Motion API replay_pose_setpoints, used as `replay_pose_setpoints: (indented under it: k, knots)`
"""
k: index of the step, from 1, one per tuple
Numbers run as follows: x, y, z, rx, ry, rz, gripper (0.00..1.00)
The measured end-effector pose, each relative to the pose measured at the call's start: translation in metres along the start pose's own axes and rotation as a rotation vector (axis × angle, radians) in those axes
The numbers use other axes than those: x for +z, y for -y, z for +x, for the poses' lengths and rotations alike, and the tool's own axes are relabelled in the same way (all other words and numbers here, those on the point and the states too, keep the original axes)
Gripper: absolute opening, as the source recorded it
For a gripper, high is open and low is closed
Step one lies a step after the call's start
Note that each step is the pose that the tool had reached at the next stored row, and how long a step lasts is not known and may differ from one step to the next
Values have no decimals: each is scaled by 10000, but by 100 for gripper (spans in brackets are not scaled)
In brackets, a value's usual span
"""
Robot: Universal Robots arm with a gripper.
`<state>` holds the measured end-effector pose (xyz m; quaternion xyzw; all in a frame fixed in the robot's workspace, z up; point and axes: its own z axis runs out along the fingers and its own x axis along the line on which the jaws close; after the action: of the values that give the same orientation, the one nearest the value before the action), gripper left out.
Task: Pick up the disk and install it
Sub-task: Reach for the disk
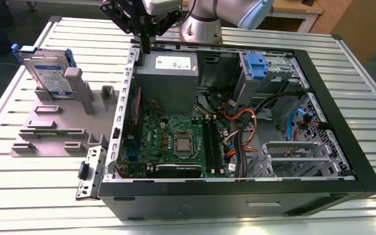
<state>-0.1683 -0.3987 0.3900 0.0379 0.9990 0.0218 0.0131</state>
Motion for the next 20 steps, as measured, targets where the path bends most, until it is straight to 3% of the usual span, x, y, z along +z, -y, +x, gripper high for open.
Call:
replay_pose_setpoints:
  k: [3,13,20]
  knots:
    - [-1,3,33,-1,-1,1,11]
    - [-2,3,37,-1,-1,1,11]
    - [-2,6,80,-1,-1,1,11]
